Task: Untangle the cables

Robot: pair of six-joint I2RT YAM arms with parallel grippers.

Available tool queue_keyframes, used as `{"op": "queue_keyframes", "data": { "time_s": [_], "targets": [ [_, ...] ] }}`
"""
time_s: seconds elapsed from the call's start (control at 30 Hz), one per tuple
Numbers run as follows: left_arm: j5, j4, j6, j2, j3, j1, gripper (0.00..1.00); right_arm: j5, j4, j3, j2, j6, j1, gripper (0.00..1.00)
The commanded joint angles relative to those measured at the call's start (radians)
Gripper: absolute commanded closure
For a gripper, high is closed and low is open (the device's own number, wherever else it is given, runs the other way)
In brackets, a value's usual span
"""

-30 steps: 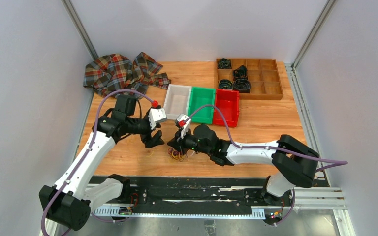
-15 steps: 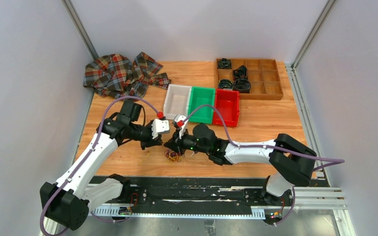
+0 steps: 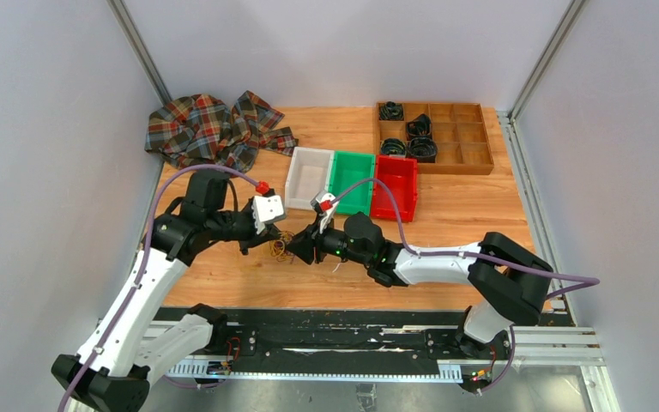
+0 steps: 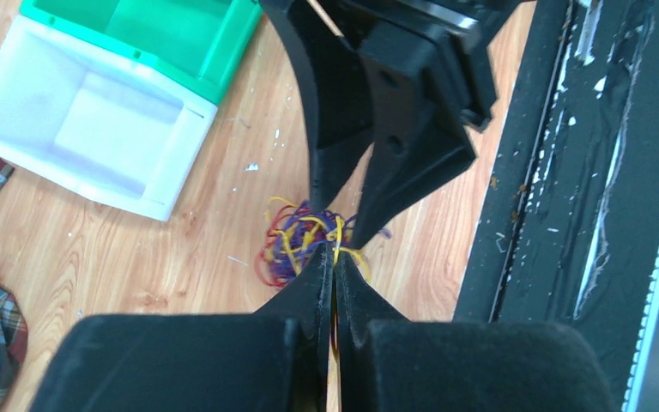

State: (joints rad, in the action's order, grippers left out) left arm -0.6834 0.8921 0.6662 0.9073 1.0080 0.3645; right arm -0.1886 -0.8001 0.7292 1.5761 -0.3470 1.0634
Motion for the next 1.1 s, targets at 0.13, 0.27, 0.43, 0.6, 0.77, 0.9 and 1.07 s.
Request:
{"op": "queue_keyframes", "data": {
  "time_s": [0.13,0.27,0.43,0.6,0.77,0.9,1.07],
  "targets": [
    [-0.043,-0.007,-0.096,-0.030,0.033,0.007,0.99,0.063,-0.098,0.050,0.034,-0.044,-0.011,0.63],
    [-0.059,0.004,-0.107,-0.023,0.057,0.009,0.99,0.069,-0.130,0.060,0.054,-0.062,-0.011,0.64],
    [-0.083,0.016,-0.119,-0.016,0.102,0.009,0.99,0.054,-0.126,0.056,0.081,-0.072,-0.011,0.73],
    [-0.156,0.025,-0.153,-0.001,0.173,0.022,0.99,0.047,-0.138,0.037,0.123,-0.093,-0.011,0.82],
    [-0.179,0.025,-0.200,0.028,0.275,0.051,0.99,0.047,-0.186,0.010,0.174,-0.126,-0.015,0.83],
    [-0.188,0.024,-0.218,0.039,0.361,0.054,0.99,0.052,-0.230,-0.030,0.199,-0.149,-0.033,0.83],
    [-0.186,0.024,-0.229,0.051,0.485,0.054,0.99,0.083,-0.251,-0.078,0.222,-0.165,-0.050,0.85]
  ]
}}
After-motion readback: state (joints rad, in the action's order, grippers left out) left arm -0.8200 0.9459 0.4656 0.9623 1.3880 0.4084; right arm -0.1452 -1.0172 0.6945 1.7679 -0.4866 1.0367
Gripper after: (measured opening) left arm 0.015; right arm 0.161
